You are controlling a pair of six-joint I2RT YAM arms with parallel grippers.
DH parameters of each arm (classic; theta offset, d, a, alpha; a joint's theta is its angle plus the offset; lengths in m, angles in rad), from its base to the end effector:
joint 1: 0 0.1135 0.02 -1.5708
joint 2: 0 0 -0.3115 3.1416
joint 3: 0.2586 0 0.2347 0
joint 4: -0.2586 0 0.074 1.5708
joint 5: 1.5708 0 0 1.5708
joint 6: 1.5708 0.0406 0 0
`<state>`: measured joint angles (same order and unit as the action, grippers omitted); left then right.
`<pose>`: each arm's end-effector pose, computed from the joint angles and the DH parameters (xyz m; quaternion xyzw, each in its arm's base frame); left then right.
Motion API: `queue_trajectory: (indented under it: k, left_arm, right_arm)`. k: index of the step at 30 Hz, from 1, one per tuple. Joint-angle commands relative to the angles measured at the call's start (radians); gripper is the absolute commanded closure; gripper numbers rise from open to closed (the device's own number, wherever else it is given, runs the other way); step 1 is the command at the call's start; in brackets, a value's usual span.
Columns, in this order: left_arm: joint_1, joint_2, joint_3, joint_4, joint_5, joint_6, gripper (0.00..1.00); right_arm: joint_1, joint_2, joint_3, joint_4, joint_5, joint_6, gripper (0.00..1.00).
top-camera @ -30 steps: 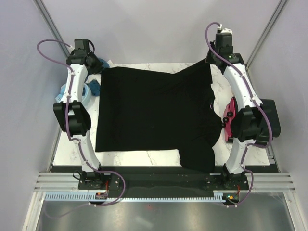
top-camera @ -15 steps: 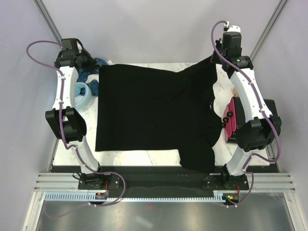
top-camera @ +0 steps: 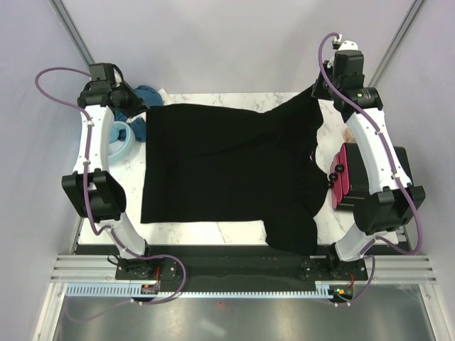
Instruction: Fold and stack the t-shirts
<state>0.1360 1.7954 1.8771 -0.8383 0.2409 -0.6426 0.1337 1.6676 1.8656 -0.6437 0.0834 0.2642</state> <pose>0.3908 0.0437 0.4176 -0.3020 0.8615 -0.2053 0.3529 0.3612 0.0452 0.4777 0.0773 0.8419 0.0707 0.5293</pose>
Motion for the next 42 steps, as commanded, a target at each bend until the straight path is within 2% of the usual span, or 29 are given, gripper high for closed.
queue_trajectory:
  k: [1,9,13,17,22,26,35,39,42]
  left_arm:
    - [-0.004,-0.019,0.086,-0.035,-0.09,0.018,0.98]
    - [-0.009,0.114,0.224,-0.111,-0.137,0.041,0.98]
    - [-0.013,0.073,0.208,-0.102,-0.14,0.064,0.98]
    - [-0.016,0.03,0.101,-0.076,-0.057,0.099,0.98]
    - [-0.035,-0.045,-0.061,-0.079,-0.071,0.172,0.98]
    - [-0.035,-0.12,-0.203,-0.081,-0.098,0.182,0.98]
    - [-0.035,-0.142,-0.294,-0.097,-0.204,0.196,0.98]
    - [-0.035,-0.097,-0.262,-0.093,-0.215,0.186,0.98]
    - [-0.036,-0.074,-0.222,-0.061,-0.207,0.155,0.98]
  right_arm:
    - [0.006,0.029,0.015,0.032,-0.02,0.006,1.0]
    - [0.024,0.213,0.226,-0.029,-0.013,-0.013,1.0]
    - [0.032,0.195,0.264,-0.036,0.01,-0.026,1.0]
    - [0.037,0.133,0.202,-0.03,0.009,-0.045,1.0]
    - [0.043,0.078,0.1,-0.043,-0.03,-0.037,1.0]
    - [0.063,0.046,0.06,-0.128,-0.062,-0.026,1.0]
    - [0.126,-0.089,-0.23,-0.155,-0.074,0.009,1.0]
    - [0.129,-0.121,-0.278,-0.14,-0.022,0.01,1.0]
    - [0.13,-0.109,-0.244,-0.108,0.035,-0.003,1.0]
